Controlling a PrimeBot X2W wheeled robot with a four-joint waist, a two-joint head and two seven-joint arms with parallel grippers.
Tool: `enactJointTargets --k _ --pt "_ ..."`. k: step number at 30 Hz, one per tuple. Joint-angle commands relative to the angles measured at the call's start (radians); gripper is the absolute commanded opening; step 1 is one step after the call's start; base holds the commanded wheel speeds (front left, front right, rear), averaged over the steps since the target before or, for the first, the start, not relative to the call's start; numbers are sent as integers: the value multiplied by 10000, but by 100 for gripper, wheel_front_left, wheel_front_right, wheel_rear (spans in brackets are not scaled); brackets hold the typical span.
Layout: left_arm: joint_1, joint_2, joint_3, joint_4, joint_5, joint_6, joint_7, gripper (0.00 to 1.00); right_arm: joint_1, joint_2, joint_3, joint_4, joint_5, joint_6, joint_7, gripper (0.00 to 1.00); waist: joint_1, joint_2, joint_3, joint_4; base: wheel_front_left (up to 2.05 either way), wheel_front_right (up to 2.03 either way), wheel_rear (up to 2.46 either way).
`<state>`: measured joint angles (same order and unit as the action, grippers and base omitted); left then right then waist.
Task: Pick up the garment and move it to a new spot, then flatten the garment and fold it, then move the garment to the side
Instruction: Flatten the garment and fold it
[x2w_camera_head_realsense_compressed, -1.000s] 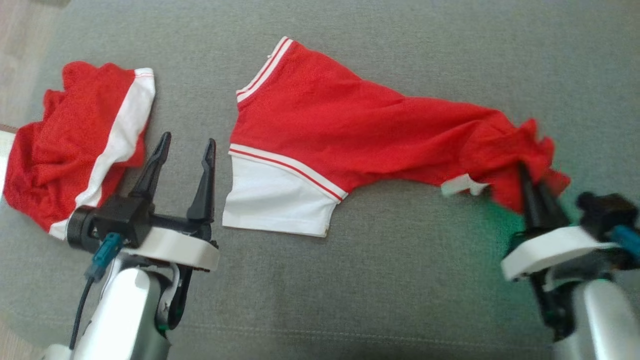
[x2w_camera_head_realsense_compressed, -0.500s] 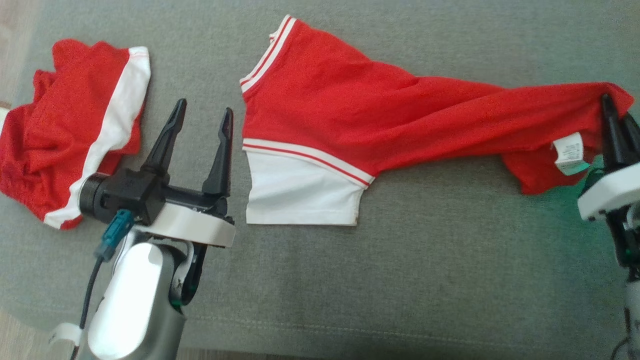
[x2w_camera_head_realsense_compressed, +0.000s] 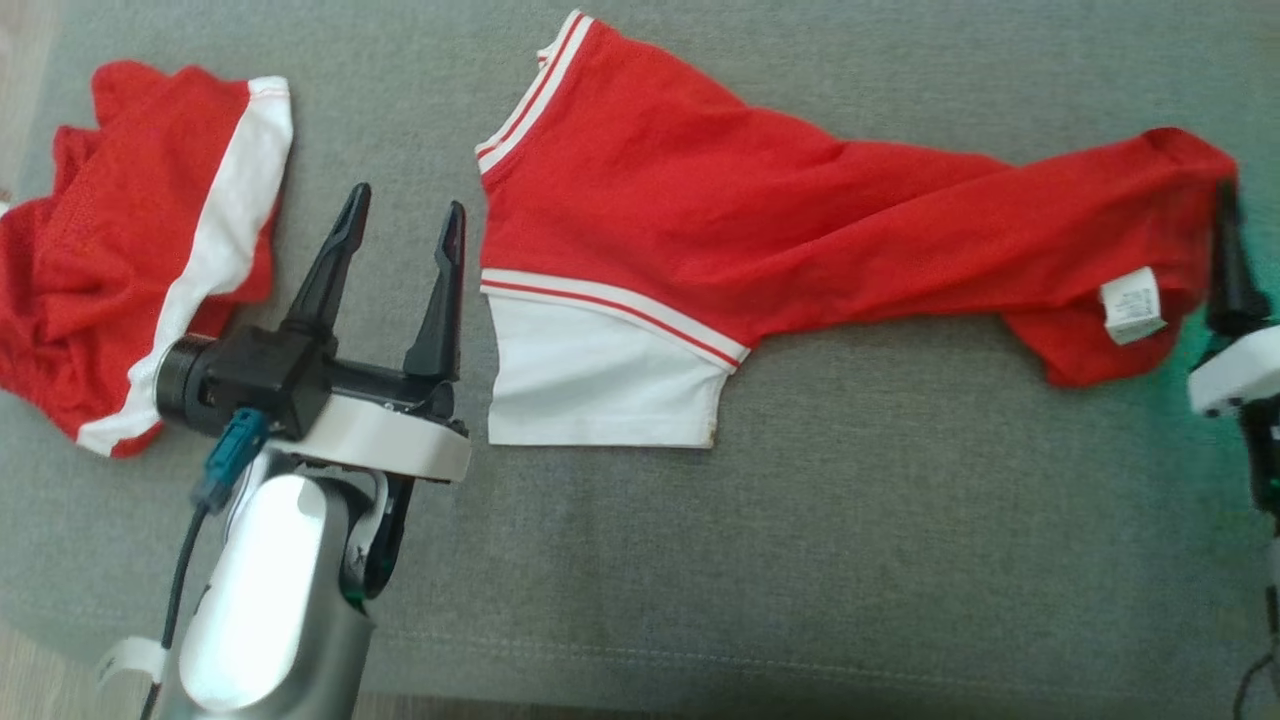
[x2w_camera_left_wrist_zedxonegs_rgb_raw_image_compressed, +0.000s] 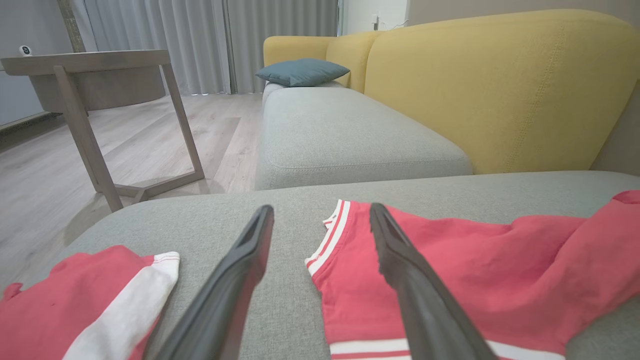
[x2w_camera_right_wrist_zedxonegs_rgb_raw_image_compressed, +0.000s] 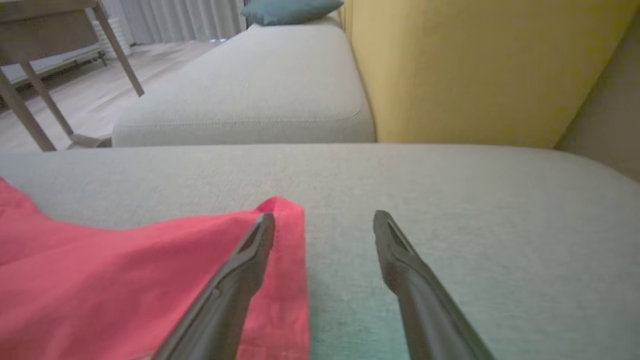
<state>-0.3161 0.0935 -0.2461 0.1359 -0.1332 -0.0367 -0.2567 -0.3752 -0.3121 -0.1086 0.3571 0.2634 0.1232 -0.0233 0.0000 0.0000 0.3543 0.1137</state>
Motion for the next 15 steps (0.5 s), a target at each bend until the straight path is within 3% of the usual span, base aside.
enactJointTargets --k 1,7,15 --pt "-125 144 403 -259 70 -20 -51 100 199 -21 50 -557 -185 75 -272 100 0 0 -128 -120 0 0 0" --pt "87 245 615 -173 126 -57 -51 100 1182 643 43 -2299 -1155 75 -768 100 0 0 -568 -373 0 0 0" --pt "611 342 767 3 121 -71 -51 100 2804 1891 723 -4006 -1421 75 -402 100 0 0 -1260 -559 0 0 0"
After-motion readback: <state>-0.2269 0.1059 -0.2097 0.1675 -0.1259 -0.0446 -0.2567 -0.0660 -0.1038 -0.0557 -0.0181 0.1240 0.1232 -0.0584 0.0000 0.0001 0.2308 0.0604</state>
